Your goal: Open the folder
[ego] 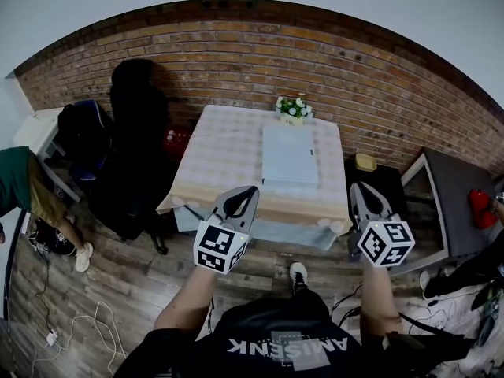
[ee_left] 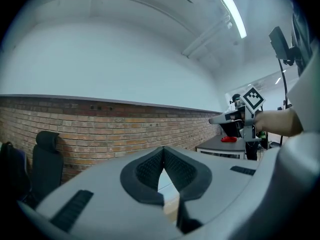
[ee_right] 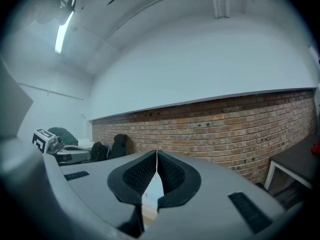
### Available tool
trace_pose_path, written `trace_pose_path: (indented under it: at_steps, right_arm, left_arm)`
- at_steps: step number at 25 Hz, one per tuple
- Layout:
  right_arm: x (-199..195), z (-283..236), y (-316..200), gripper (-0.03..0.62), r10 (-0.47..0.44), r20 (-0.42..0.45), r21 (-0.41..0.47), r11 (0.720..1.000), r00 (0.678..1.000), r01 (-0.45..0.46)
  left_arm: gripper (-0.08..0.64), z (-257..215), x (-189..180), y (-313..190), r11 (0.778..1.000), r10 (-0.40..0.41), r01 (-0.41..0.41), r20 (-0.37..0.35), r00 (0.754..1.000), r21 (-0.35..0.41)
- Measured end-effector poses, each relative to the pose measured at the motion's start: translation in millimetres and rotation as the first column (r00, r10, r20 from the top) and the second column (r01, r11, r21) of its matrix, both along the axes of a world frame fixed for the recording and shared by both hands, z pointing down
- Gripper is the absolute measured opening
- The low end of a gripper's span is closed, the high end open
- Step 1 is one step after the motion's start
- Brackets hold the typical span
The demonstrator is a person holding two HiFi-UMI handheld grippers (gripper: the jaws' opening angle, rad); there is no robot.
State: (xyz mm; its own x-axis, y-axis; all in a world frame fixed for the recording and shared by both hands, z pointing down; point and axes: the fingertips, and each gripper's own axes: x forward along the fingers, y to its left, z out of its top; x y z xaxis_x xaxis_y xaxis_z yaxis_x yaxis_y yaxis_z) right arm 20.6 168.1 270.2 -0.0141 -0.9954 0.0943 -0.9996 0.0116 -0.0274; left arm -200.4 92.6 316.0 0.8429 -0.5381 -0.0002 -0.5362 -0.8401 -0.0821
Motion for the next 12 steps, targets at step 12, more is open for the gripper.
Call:
trace_pose_path:
  at_steps: [12]
  right_arm:
    - [39.7, 11.6, -80.4, 0.041, -0.061, 0.034, 0.026, 0.998, 0.998, 0.060]
  left_arm:
    - [0.013, 17.6, 22.9, -47.7, 0.998, -0.061, 0.061, 0.035, 0.998, -0.010]
